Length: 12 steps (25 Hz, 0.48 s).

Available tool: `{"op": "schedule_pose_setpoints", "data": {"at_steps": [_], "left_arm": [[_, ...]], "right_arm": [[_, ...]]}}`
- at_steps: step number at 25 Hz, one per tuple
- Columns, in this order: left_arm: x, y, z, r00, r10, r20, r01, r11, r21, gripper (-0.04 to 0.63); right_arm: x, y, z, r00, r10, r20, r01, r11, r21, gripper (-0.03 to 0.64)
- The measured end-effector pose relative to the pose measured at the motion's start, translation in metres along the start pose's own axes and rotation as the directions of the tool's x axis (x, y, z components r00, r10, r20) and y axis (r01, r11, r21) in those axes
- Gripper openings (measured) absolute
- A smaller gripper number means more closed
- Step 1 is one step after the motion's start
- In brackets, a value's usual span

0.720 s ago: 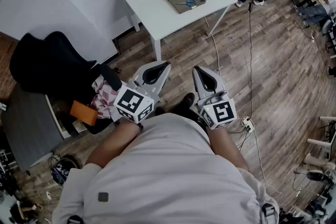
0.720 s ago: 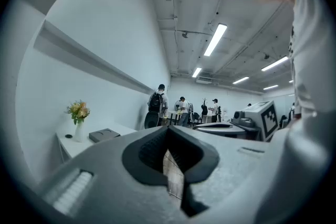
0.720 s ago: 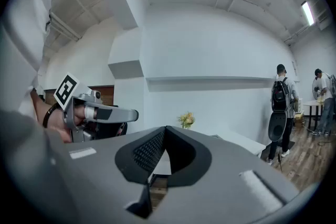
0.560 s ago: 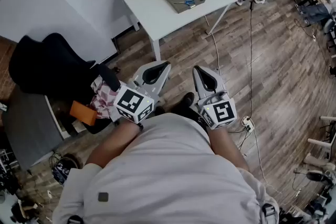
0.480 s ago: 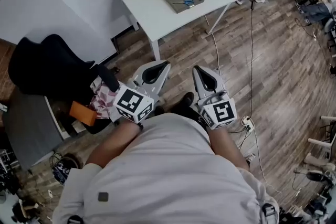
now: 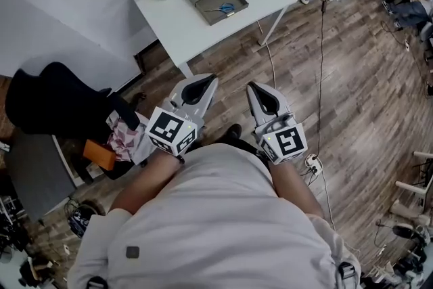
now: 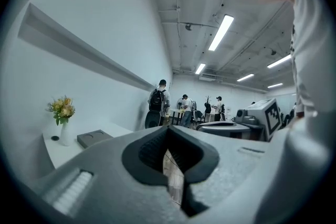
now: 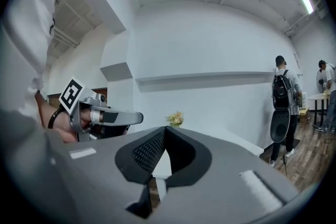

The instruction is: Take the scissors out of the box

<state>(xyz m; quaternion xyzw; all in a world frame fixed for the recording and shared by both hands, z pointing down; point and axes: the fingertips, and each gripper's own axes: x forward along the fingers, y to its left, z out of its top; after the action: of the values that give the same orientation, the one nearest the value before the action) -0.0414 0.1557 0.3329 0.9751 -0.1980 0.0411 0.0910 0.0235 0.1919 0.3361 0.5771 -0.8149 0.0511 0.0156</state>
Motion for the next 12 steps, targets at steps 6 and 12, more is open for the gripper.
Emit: {"op": "schedule_pose_setpoints", "data": {"at_steps": [6, 12], "left_arm": [[0.053, -0.013, 0.004, 1.0, 0.004, -0.005, -0.004, 1.0, 0.007, 0.003], [0.079, -0.015, 0.006, 1.0, 0.002, -0.028, -0.001, 1.0, 0.026, 0.003]], "right_arm": [[-0.009, -0.05, 0.005, 1.0, 0.016, 0.012, -0.016, 1.0, 0.01, 0.011], [-0.009, -0.079, 0.0, 1.0, 0.005, 0.023, -0.006, 0.999, 0.053, 0.011]]}}
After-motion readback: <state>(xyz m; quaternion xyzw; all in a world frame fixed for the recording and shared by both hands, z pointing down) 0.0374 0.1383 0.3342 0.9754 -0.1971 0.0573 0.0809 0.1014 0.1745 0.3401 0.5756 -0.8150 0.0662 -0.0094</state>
